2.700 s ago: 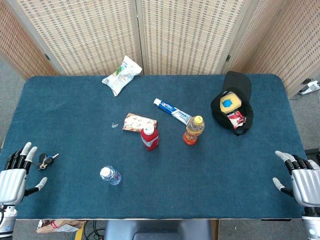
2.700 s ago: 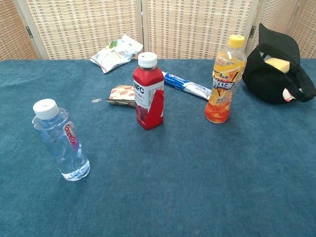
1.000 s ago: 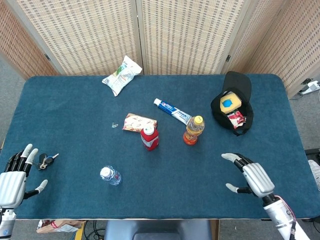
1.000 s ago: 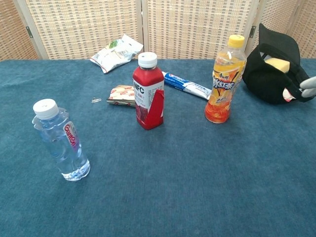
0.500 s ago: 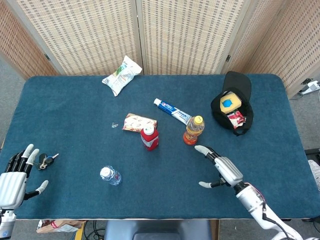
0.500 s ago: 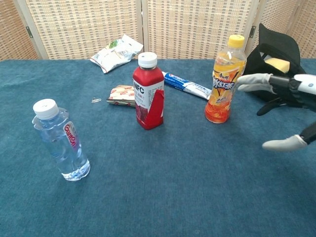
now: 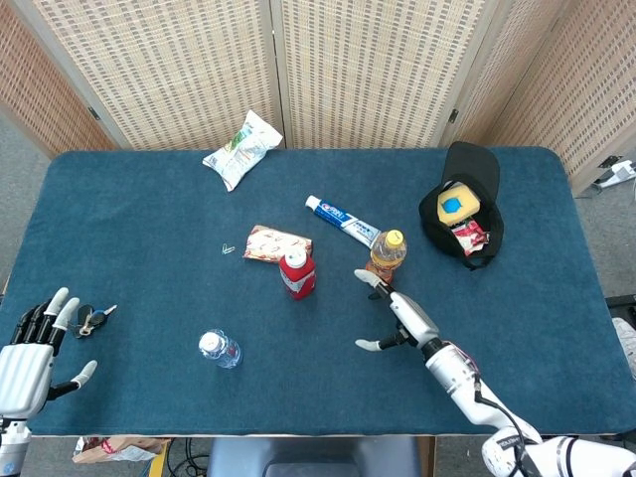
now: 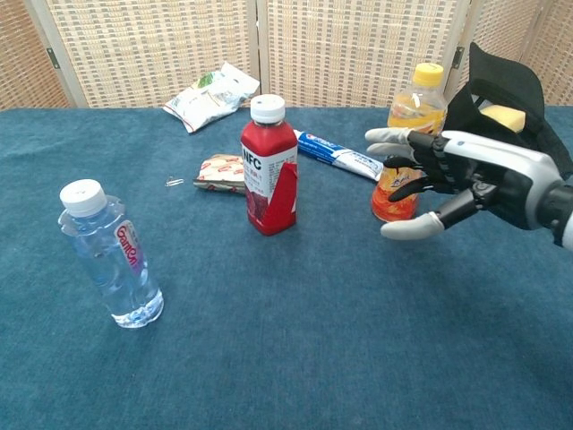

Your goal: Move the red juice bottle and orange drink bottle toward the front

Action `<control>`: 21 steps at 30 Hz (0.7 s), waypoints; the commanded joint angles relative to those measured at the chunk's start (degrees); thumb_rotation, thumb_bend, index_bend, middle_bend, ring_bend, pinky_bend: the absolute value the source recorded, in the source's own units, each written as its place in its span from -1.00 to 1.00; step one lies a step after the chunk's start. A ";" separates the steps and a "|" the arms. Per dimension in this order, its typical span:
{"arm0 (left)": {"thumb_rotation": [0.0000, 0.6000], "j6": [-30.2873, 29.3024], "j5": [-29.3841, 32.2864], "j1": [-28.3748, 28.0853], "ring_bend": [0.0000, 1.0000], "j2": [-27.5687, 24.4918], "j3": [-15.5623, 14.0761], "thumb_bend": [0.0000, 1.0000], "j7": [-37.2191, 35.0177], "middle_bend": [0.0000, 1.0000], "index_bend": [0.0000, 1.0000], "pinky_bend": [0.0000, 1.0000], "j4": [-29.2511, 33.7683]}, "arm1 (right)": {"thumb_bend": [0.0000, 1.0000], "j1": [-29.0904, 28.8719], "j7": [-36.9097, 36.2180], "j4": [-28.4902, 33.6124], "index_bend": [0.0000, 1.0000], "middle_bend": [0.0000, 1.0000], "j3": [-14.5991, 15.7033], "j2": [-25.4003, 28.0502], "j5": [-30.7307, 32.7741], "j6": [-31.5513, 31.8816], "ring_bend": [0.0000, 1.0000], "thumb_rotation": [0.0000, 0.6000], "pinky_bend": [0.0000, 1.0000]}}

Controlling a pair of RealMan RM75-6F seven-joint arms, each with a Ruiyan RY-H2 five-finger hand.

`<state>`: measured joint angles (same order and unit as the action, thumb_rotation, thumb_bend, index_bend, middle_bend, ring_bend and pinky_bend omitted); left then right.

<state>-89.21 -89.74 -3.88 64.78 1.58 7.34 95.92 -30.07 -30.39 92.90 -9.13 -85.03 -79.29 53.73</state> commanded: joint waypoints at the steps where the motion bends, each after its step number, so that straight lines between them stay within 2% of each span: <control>1: 1.00 -0.14 -0.22 0.10 -0.94 -0.20 -0.10 -0.63 -0.19 -1.00 -0.94 -0.90 0.14 | -0.91 -1.61 -0.15 -2.01 -1.00 -0.93 -2.12 -2.94 2.49 -0.81 -0.98 1.00 -0.56; 11: 1.00 -0.61 -1.40 0.25 -0.94 -1.06 -0.41 -0.63 -0.63 -1.00 -0.94 -0.90 0.78 | -0.90 -6.61 2.30 -8.49 -1.00 -0.93 -7.03 -11.22 9.04 -3.31 -0.98 1.00 -0.56; 21: 1.00 -1.14 -1.79 0.61 -0.94 -1.88 -0.51 -0.63 -0.67 -1.00 -0.94 -0.90 1.37 | -0.86 -11.59 2.35 -15.23 -1.00 -0.92 -10.79 -17.96 12.05 -5.95 -0.98 1.00 -0.56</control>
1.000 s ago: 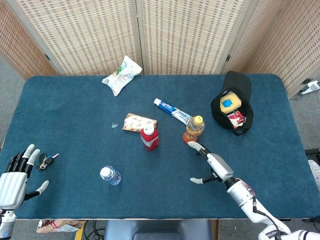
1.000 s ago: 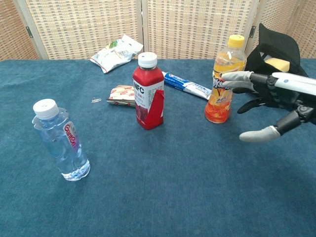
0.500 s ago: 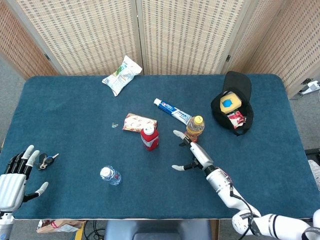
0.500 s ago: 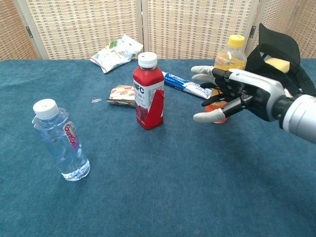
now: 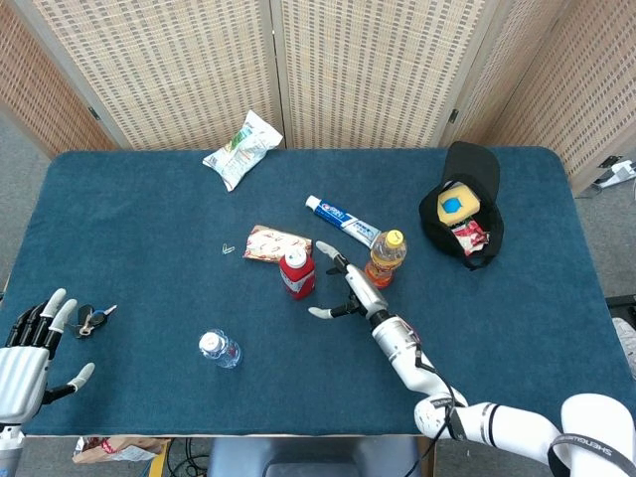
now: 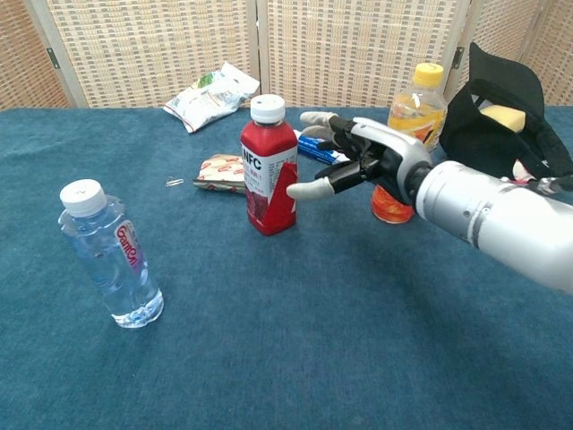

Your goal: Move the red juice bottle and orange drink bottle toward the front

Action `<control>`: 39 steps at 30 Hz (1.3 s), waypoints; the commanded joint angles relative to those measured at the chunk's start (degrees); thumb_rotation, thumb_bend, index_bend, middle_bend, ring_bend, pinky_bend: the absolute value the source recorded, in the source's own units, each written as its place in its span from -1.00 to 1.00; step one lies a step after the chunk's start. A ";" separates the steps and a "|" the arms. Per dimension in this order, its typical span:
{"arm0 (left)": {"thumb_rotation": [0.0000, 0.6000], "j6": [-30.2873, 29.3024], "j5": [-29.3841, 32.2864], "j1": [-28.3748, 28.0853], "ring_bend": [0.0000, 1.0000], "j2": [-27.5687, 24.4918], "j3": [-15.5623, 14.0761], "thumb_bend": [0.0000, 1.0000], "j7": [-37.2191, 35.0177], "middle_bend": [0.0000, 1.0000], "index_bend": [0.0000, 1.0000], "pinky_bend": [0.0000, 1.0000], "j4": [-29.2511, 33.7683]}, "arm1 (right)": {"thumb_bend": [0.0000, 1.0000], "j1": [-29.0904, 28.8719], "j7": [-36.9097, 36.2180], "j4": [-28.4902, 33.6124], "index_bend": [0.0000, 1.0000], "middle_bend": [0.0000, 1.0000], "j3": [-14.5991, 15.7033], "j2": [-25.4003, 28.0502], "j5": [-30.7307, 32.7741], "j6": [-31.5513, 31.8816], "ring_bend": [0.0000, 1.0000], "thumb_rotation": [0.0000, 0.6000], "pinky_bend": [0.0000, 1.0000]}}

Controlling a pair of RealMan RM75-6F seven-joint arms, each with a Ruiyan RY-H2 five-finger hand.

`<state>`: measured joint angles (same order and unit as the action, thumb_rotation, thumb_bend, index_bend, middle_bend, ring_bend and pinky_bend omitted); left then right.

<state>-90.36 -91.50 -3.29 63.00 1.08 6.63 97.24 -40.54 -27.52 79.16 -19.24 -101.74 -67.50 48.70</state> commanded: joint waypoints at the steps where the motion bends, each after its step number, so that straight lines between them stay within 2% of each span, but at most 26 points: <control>1: 1.00 0.02 -0.04 0.02 -0.94 -0.17 -0.02 -0.63 0.06 -1.00 -0.94 -0.90 0.08 | -0.86 -1.51 -0.71 -2.18 -1.00 -0.91 -0.88 -1.79 0.21 -1.08 -0.98 1.00 -0.56; 10: 1.00 -0.55 -0.18 0.43 -0.94 -0.20 -0.04 -0.63 -0.38 -1.00 -0.94 -0.90 0.00 | -0.86 -4.41 -2.65 -7.80 -1.00 -0.85 -2.38 -6.11 0.28 -2.30 -0.98 1.00 -0.56; 15: 1.00 -0.89 -0.25 0.68 -0.94 -0.40 -0.07 -0.63 -0.59 -1.00 -0.94 -0.90 0.00 | -0.78 -5.01 -3.56 -9.95 -0.98 -0.74 -2.76 -7.69 -0.09 -1.77 -0.87 1.00 -0.56; 17: 1.00 -0.95 -0.24 0.77 -0.94 -0.49 -0.08 -0.63 -0.68 -1.00 -0.94 -0.90 -0.04 | -0.70 -5.06 -3.95 -10.74 -0.85 -0.67 -2.86 -8.32 -0.32 -1.19 -0.81 1.00 -0.56; 20: 1.00 -0.86 -0.23 0.79 -0.94 -0.61 -0.11 -0.63 -0.64 -1.00 -0.94 -0.90 -0.02 | -0.48 -5.14 -4.39 -12.03 -0.49 -0.52 -3.11 -9.35 -0.43 -0.36 -0.69 1.00 -0.53; 23: 1.00 -0.78 -0.22 0.78 -0.94 -0.70 -0.09 -0.63 -0.57 -1.00 -0.94 -0.90 0.11 | -0.31 -5.44 -4.83 -13.09 -0.31 -0.42 -3.40 -10.01 -0.20 -0.51 -0.62 1.00 -0.47; 27: 1.00 -0.87 -0.42 0.85 -0.94 -0.69 -0.14 -0.63 -0.52 -1.00 -0.94 -0.90 0.16 | -0.16 -5.45 -5.45 -13.98 -0.19 -0.33 -3.45 -10.45 -0.52 -0.13 -0.52 1.00 -0.41; 31: 1.00 -0.87 -0.34 0.91 -0.94 -0.73 -0.11 -0.63 -0.47 -1.00 -0.94 -0.90 0.20 | -0.10 -5.08 -6.68 -13.80 -0.10 -0.24 -3.29 -9.89 -1.52 0.42 -0.43 1.00 -0.36; 39: 1.00 -0.85 -0.44 0.78 -0.94 -0.72 0.11 -0.63 -0.15 -1.00 -0.94 -0.90 0.45 | -0.09 -2.36 -10.44 -5.63 -0.07 -0.20 -0.41 -2.65 -6.27 0.88 -0.39 1.00 -0.30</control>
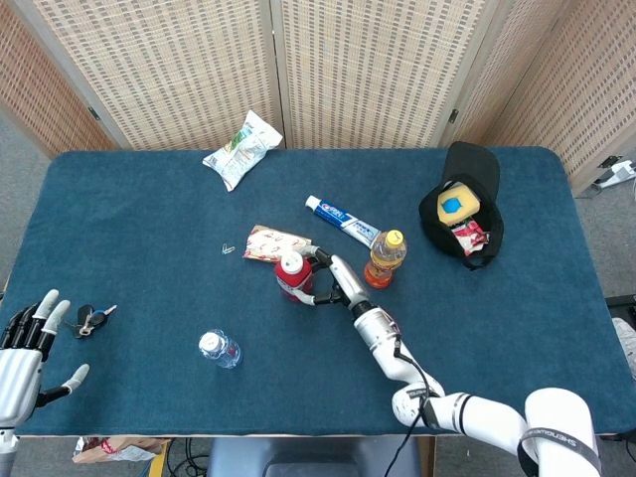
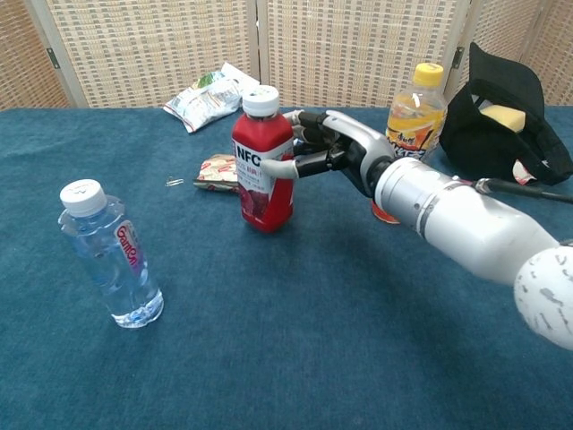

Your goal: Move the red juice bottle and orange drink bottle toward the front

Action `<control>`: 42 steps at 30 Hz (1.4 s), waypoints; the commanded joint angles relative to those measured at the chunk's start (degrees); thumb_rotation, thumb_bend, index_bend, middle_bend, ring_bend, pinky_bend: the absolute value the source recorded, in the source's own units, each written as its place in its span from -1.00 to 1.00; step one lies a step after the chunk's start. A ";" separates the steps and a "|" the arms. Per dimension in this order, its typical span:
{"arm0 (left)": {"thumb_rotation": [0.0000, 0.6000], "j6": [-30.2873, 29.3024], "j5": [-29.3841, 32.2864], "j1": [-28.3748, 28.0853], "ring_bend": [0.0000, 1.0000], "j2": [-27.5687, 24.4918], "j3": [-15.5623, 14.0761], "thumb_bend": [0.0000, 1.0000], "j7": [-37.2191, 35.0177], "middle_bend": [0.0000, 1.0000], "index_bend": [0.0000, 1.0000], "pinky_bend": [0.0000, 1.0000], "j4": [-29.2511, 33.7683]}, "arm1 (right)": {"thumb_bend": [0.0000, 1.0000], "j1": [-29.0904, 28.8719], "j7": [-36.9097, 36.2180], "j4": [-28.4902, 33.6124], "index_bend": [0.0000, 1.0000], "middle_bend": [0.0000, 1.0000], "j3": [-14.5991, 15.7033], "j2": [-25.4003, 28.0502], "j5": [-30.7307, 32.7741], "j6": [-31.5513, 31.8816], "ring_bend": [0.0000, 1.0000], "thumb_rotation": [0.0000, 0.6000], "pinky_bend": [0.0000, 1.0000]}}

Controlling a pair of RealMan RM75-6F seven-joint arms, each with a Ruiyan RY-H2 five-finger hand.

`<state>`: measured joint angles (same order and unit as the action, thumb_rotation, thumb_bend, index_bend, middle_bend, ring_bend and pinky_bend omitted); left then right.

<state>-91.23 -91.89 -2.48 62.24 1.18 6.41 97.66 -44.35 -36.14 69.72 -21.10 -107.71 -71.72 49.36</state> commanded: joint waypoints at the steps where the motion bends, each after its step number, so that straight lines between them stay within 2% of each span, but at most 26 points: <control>1: 1.00 0.04 -0.14 -0.05 -0.94 0.07 -0.01 -0.63 0.13 -1.00 -0.94 -0.90 0.05 | -0.09 1.88 -2.29 5.19 -0.07 -0.20 1.95 4.46 -2.70 0.26 -0.39 1.00 -0.29; 8: 1.00 0.06 -0.43 -0.23 -0.94 0.54 0.13 -0.63 1.02 -1.00 -0.94 -0.90 0.50 | -0.10 4.39 -6.96 14.70 -0.07 -0.20 8.03 12.44 -9.52 -0.19 -0.39 1.00 -0.26; 16: 1.00 0.27 -0.84 -0.34 -0.94 0.69 -0.02 -0.63 2.00 -1.00 -0.94 -0.90 1.20 | -0.20 4.77 -10.04 17.13 -0.07 -0.20 13.43 14.41 -16.34 1.93 -0.39 1.00 -0.27; 31: 1.00 0.04 -0.75 0.01 -0.94 0.23 -0.14 -0.63 1.79 -1.00 -0.94 -0.90 1.34 | -0.30 2.96 -11.75 13.19 -0.09 -0.29 15.86 11.35 -17.04 1.94 -0.39 1.00 -0.26; 34: 1.00 0.17 -0.71 -0.05 -0.94 0.31 -0.12 -0.63 1.76 -1.00 -0.94 -0.90 1.23 | -0.34 2.53 -12.21 12.69 -0.22 -0.38 16.14 11.14 -17.32 1.92 -0.46 1.00 -0.28; 42: 1.00 0.05 -0.83 -0.08 -0.94 0.45 -0.03 -0.63 1.31 -1.00 -0.94 -0.90 0.84 | -0.49 1.63 -12.83 11.58 -0.86 -0.77 17.03 11.18 -17.78 1.81 -0.79 1.00 -0.54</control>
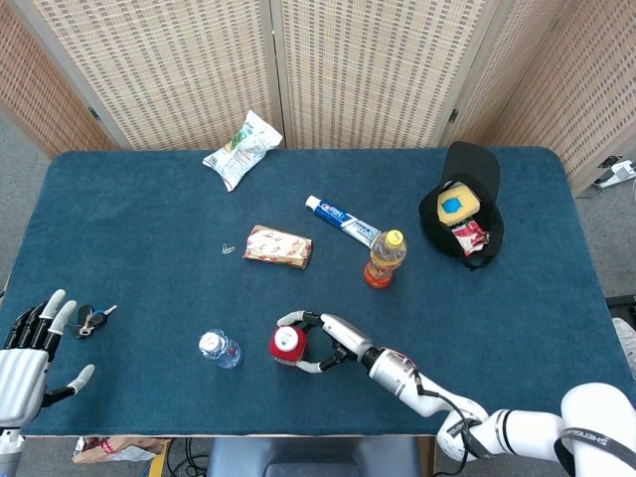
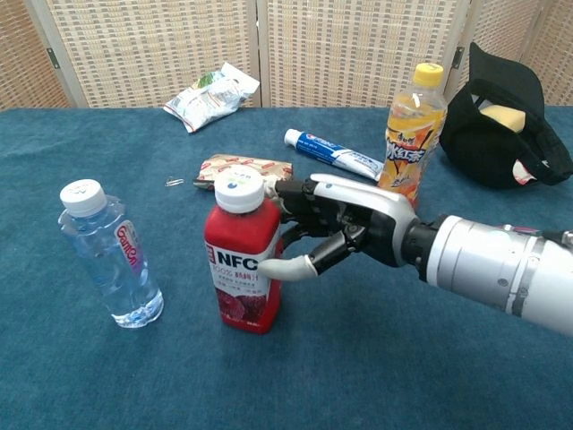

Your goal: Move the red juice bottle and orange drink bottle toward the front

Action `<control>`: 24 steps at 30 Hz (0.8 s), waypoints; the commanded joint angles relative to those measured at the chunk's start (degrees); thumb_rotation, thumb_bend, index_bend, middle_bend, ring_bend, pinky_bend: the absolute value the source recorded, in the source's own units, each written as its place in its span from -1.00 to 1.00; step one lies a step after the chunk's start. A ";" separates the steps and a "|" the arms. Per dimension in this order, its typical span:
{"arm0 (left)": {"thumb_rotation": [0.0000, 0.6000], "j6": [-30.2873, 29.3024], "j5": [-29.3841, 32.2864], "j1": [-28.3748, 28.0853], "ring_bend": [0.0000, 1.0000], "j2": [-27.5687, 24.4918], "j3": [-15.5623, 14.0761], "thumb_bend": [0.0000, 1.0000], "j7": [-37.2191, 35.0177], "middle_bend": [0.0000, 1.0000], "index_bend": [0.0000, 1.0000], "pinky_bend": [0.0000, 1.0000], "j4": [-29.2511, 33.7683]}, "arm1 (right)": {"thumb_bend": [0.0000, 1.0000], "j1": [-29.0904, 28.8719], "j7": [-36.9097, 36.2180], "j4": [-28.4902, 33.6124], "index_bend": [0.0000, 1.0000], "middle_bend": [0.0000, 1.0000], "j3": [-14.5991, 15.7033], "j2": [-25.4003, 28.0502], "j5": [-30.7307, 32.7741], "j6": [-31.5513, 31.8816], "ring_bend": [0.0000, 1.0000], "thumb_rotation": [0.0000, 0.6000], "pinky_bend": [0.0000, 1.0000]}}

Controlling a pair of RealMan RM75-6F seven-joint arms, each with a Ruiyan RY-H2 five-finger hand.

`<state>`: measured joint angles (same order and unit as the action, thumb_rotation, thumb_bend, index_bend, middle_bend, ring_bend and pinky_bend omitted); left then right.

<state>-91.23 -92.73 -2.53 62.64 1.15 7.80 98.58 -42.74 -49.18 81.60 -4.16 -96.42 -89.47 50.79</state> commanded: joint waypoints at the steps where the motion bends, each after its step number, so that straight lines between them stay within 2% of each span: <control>1: 1.00 0.11 0.01 -0.05 -0.94 0.06 -0.01 -0.63 -0.12 -1.00 -0.94 -0.90 -0.13 | -0.51 0.01 0.29 -0.39 -0.93 -0.82 0.17 -0.11 -0.04 0.51 -0.82 1.00 -0.58; 3: 1.00 0.17 -0.06 -0.09 -0.94 0.16 -0.03 -0.63 -0.18 -1.00 -0.94 -0.90 -0.23 | -0.53 0.04 0.29 -0.31 -0.99 -0.89 0.29 0.13 -0.09 0.90 -0.87 1.00 -0.63; 7: 1.00 0.17 -0.31 -0.20 -0.94 0.40 -0.03 -0.63 -0.34 -1.00 -0.94 -0.90 -0.34 | -0.56 0.09 0.79 0.63 -1.00 -0.98 0.79 1.38 -0.64 1.63 -0.94 1.00 -0.72; 12: 1.00 0.18 -0.43 -0.29 -0.94 0.35 0.04 -0.63 -0.21 -1.00 -0.94 -0.90 -0.36 | -0.56 1.38 2.97 3.40 -1.00 -1.00 0.80 4.93 -1.56 5.40 -0.95 1.00 -0.77; 20: 1.00 0.52 -0.32 -0.57 -0.94 0.47 0.16 -0.63 -0.43 -1.00 -0.94 -0.90 -0.49 | -0.57 6.10 8.48 13.03 -1.00 -0.85 1.00 15.62 -2.27 13.69 -0.95 1.00 -0.79; 24: 1.00 0.69 -0.36 -0.74 -0.94 0.71 0.19 -0.63 -0.60 -1.00 -0.94 -0.90 -0.61 | -0.57 9.20 11.32 15.85 -1.00 -0.80 1.24 20.30 -2.66 18.49 -0.95 1.00 -0.79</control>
<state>-90.52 -93.09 -3.27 63.36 1.34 7.21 97.97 -35.68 -39.93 95.41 -3.18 -78.64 -91.75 66.52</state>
